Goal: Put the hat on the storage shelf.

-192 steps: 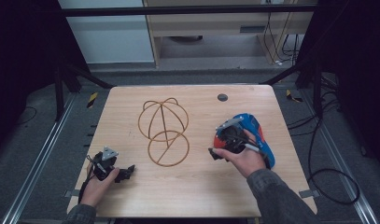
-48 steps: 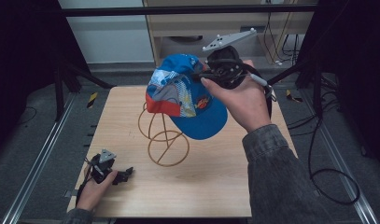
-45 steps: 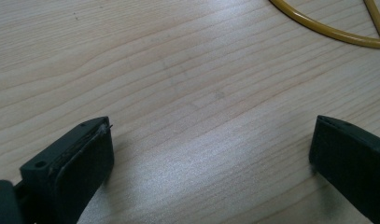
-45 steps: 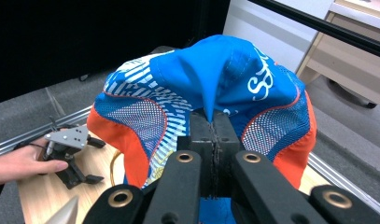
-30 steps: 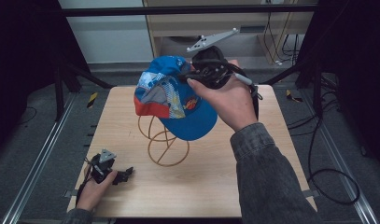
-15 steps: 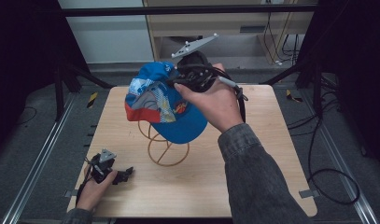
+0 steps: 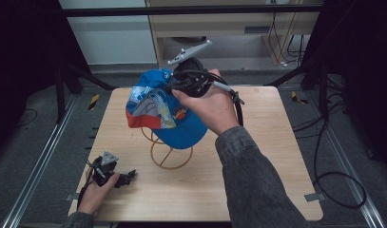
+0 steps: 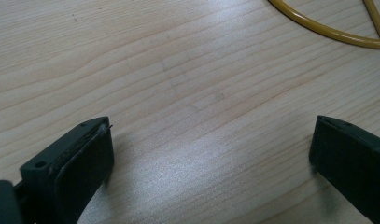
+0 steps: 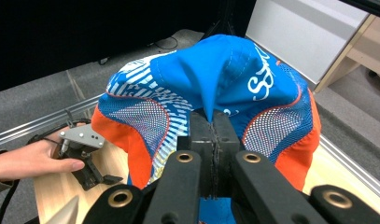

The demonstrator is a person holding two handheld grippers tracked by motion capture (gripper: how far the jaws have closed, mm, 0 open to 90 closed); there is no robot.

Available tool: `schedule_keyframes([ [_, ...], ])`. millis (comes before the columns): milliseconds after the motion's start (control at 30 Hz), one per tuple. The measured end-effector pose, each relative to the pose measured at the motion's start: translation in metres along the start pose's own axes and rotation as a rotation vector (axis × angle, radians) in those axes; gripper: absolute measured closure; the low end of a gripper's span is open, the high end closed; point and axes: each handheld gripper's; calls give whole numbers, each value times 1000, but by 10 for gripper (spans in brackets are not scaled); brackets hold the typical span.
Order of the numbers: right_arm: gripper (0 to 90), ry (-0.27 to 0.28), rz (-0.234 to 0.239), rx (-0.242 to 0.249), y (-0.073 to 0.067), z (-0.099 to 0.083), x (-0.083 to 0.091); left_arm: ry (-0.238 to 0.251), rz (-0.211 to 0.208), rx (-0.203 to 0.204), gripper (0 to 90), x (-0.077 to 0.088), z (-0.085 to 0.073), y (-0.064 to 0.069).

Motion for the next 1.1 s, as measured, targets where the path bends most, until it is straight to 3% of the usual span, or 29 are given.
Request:
schedule_keyframes([
  [400,900,-49,-2,-20,5,-4,-21,-1,-1,-1,0,0,0,0],
  [1100,900,-102,5,-30,6,-9,-43,-2,-3,-5,0,0,0,0],
])
Point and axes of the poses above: each handheld gripper's, and its own axes: x roughly backward along the jaws, z roughly out of its top, y roughly to its right, and after that the axes turned 8 degrees about -y, right-handed
